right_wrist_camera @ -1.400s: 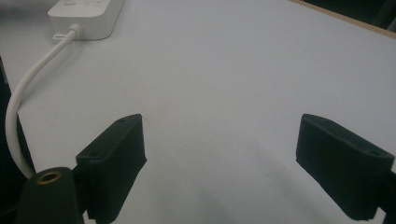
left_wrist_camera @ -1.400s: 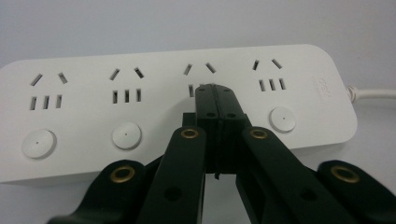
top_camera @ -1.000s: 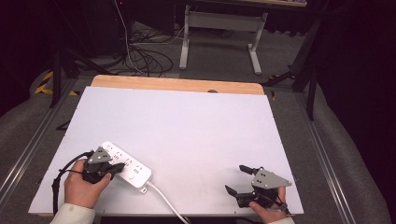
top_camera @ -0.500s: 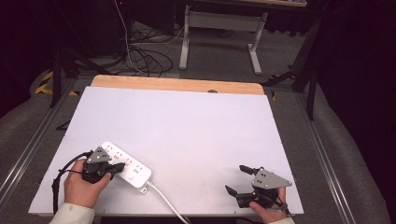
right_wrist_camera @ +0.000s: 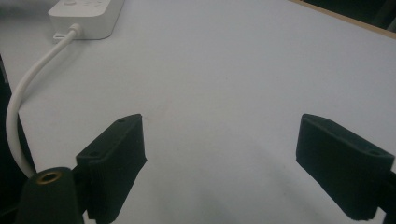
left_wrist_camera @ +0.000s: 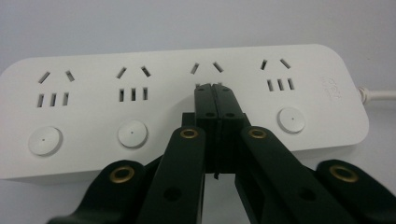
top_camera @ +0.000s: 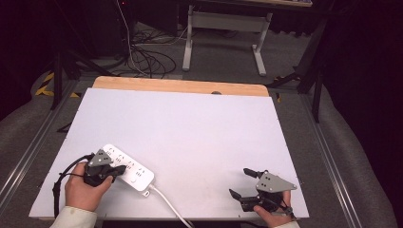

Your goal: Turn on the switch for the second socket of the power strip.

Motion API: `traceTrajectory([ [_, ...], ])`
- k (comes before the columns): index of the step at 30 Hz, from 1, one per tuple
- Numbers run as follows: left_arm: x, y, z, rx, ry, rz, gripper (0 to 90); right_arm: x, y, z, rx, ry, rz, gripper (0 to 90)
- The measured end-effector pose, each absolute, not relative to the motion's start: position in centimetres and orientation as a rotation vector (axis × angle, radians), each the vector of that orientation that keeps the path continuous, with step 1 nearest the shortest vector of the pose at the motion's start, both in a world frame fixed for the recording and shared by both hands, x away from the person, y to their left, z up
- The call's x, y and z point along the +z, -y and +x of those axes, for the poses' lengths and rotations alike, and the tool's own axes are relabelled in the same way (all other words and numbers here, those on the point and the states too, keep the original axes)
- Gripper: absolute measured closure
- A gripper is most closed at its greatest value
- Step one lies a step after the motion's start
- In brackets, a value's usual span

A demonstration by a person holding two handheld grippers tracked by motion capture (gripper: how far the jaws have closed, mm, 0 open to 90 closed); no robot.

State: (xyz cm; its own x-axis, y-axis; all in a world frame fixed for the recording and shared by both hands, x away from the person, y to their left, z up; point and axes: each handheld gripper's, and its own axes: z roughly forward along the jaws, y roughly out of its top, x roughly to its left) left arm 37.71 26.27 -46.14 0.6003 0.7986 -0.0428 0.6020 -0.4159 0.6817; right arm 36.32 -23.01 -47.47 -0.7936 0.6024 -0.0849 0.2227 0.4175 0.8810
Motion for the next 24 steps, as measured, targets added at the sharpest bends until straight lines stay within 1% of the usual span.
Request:
traceTrajectory([
  [3,-46.0,-26.1,37.7,0.347,-1.096,2.126,89.7,-47.5,23.0,36.4,1.333,-2.289,0.706,16.2],
  [12,-44.4,-25.7,36.9,0.408,-1.032,2.106,89.1,-47.5,23.1,36.4,1.336,-2.287,0.711,16.2],
  [13,-44.2,-25.6,36.8,0.408,-1.024,2.1,85.9,-47.5,23.1,36.4,1.337,-2.285,0.706,16.2],
  [16,-43.9,-25.4,36.6,0.435,-1.003,2.116,85.5,-47.5,23.1,36.4,1.338,-2.286,0.705,16.2],
  [20,-43.5,-25.5,36.5,0.438,-0.996,2.101,84.7,-47.5,23.1,36.4,1.336,-2.286,0.709,16.2],
  [24,-43.3,-25.6,36.4,0.438,-0.961,2.098,80.9,-47.5,23.1,36.4,1.337,-2.285,0.707,16.2],
])
